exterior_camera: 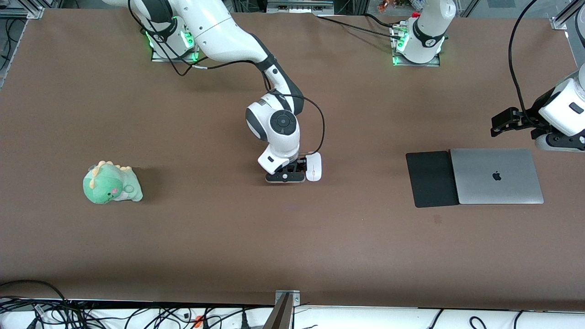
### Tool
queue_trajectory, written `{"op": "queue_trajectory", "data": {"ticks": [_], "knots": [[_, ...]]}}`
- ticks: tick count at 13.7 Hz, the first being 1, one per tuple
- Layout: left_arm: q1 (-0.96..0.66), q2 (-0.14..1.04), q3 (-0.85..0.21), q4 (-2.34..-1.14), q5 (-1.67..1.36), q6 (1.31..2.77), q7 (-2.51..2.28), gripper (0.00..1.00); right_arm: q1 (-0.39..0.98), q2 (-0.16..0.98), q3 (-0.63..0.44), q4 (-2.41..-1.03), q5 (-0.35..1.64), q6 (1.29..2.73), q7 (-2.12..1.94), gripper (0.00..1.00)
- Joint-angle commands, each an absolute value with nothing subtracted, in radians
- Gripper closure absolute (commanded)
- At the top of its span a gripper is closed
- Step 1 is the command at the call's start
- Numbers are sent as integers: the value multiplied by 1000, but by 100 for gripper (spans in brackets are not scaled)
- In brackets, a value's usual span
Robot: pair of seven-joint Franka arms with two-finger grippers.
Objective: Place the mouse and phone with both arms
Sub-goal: 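Carry the phone toward the plush while the left gripper grasps the mouse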
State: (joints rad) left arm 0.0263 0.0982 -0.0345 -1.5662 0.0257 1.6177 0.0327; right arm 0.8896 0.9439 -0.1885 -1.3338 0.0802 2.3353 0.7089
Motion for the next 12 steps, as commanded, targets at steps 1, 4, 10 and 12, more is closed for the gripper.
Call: {"op": "queue_trajectory", "data": {"ticks": [1,4,10,12], "knots": [[31,103,-34,-1543,0,1597,54,0,904,959,-202,-1315,58,2341,732,39],[31,104,-32,-1543,-32,1597,55,0,897,953,-202,-1312,60,2326,712,61],[14,113,-43,-1552,-35,1517,54,0,770,937,-199,-1138,96,2028,505,83],[8,126,-49,-1563,-37,1509,55,0,704,908,-202,-1138,138,2002,370,85]]}}
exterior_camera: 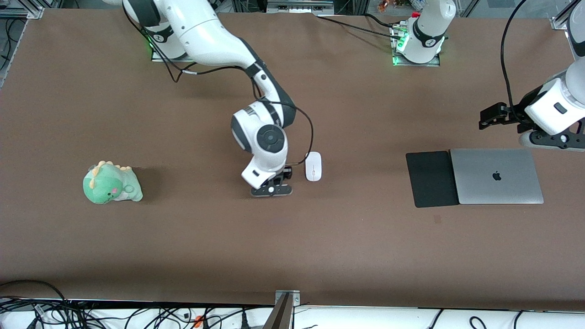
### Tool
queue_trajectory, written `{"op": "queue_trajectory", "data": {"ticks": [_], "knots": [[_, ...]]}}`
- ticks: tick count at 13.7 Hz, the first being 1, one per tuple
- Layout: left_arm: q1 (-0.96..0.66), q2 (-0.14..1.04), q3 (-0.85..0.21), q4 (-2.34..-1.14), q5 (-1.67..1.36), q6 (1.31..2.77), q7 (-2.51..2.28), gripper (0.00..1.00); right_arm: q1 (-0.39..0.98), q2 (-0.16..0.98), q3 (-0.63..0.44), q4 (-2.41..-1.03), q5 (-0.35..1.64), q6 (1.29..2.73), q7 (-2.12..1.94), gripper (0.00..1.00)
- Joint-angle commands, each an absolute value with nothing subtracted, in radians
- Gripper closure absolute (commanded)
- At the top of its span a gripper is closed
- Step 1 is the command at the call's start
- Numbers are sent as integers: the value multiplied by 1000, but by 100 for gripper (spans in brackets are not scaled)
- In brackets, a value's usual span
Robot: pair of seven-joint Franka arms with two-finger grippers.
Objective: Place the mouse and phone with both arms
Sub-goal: 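Carry the phone toward the plush while the left gripper grasps the mouse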
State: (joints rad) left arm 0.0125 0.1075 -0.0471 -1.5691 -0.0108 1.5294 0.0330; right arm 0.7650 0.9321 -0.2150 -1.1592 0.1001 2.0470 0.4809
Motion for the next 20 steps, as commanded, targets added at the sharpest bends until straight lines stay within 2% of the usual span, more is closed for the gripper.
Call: {"op": "queue_trajectory", "data": {"ticks": [1,3,6,8,11,15,18,20], "knots": [[-1,142,-72,-1565,-37,1509,54,0,672,897,-204,-1153,143,1994,304,86],[-18,208,-110,-1556,-37,1529,40,0,603,852,-209,-1215,141,1968,240,88],[-47,303,-188,-1551,-23,1636,32,0,474,795,-210,-1319,143,1965,151,88],[-109,374,-192,-1549,-32,1713,-7,0,413,735,-210,-1435,143,2000,115,88],[-243,465,-190,-1554,-21,1853,-209,0,350,622,-212,-1680,143,2185,57,88],[-385,576,-189,-1565,-20,2073,-389,0,328,577,-212,-1909,143,2443,35,88],[-489,661,-180,-1566,13,2201,-561,0,327,571,-212,-1971,143,2509,12,88],[-532,713,-181,-1566,192,2273,-713,0,325,561,-224,-1988,143,2513,-20,87]]}}
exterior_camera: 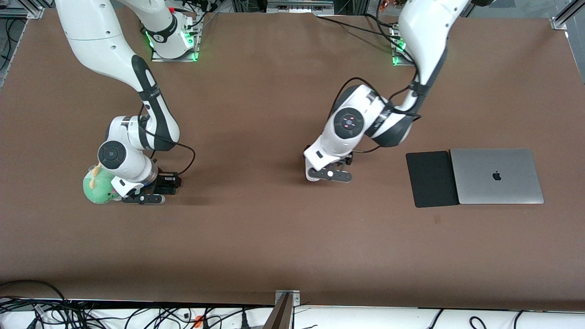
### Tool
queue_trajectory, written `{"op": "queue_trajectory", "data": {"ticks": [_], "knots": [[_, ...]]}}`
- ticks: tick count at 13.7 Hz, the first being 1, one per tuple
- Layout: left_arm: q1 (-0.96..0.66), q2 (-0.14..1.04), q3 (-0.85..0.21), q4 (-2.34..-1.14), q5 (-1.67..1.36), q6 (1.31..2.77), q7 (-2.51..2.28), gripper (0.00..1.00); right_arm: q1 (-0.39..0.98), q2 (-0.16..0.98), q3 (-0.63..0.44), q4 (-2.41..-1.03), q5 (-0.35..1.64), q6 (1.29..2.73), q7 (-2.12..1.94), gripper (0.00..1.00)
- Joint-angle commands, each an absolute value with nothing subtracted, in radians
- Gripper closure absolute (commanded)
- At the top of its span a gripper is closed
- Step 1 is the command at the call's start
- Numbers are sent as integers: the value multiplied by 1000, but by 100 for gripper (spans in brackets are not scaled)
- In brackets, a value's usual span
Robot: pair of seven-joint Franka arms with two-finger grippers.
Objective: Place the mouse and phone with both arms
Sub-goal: 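Carry the phone toward the plush while the left gripper grasps the mouse, then lower the phone beside the plush while the left gripper carries the mouse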
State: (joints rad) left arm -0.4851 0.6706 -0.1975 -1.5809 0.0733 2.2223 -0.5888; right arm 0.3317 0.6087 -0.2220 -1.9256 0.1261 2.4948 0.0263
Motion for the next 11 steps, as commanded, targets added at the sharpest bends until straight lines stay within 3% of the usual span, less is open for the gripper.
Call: {"op": "queue_trajectory", "data": {"ticks": [1,2,3,6,9,10,11], "knots": [[-544,727,-183,-1566,263,2287,-769,0,325,560,-224,-1990,144,2513,-20,73],[-546,741,-184,-1565,290,2290,-794,0,322,560,-225,-1988,144,2513,-20,26],[-552,745,-184,-1565,290,2308,-796,0,318,560,-225,-1987,143,2511,-21,0],[-555,773,-184,-1571,291,2348,-796,0,316,532,-225,-1956,143,2455,-25,0],[-555,798,-184,-1572,291,2379,-796,0,296,528,-239,-1791,143,2240,-26,0],[-555,798,-184,-1571,291,2381,-782,11,287,529,-239,-1710,143,2150,-26,0],[-557,796,-186,-1569,290,2379,-790,54,273,529,-239,-1637,143,2067,-26,0]]}}
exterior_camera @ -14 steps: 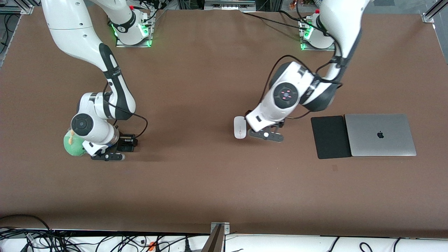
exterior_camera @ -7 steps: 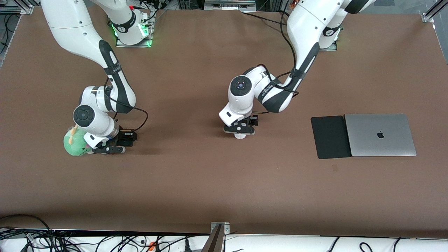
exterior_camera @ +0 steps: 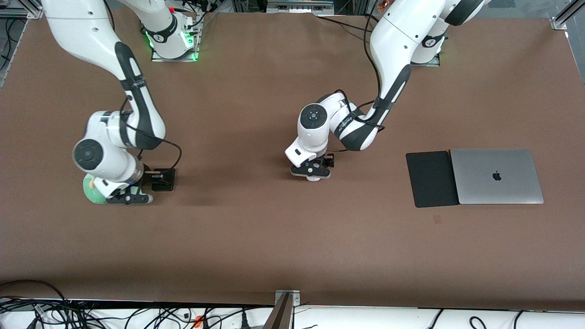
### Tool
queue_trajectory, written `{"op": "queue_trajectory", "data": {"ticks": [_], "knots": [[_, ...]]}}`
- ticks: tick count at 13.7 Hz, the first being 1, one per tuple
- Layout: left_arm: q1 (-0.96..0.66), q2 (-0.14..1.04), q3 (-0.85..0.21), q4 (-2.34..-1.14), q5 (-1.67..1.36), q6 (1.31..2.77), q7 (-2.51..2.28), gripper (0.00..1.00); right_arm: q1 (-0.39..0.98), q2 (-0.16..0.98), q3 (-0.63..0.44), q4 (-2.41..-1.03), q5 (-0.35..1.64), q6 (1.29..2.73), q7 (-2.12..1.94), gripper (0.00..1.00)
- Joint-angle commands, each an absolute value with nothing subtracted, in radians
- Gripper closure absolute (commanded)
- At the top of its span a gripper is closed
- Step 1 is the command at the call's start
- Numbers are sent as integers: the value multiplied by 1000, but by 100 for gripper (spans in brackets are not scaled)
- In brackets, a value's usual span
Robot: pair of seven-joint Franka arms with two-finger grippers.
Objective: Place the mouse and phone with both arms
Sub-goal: 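Lower the phone beside the plush while the left gripper carries the mouse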
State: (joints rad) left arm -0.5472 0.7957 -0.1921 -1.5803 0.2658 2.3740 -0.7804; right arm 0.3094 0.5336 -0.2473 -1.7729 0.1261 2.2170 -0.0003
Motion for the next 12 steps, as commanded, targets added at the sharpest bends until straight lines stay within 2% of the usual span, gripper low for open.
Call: {"op": "queue_trajectory", "data": {"ticks": [1,3,5,9,12], "knots": [[-557,796,-186,-1571,291,2378,-781,69,258,528,-239,-1587,143,2009,-26,0],[-555,790,-186,-1572,290,2367,-779,89,253,519,-247,-1513,143,1910,-26,0],[-531,747,-189,-1563,290,2302,-778,95,245,477,-253,-1456,141,1792,-26,0],[-450,629,-179,-1539,290,1996,-686,92,242,353,-299,-1453,140,1652,-26,0],[-271,575,-184,-1539,276,1872,-411,88,244,255,-308,-1465,112,1594,-9,0]]}}
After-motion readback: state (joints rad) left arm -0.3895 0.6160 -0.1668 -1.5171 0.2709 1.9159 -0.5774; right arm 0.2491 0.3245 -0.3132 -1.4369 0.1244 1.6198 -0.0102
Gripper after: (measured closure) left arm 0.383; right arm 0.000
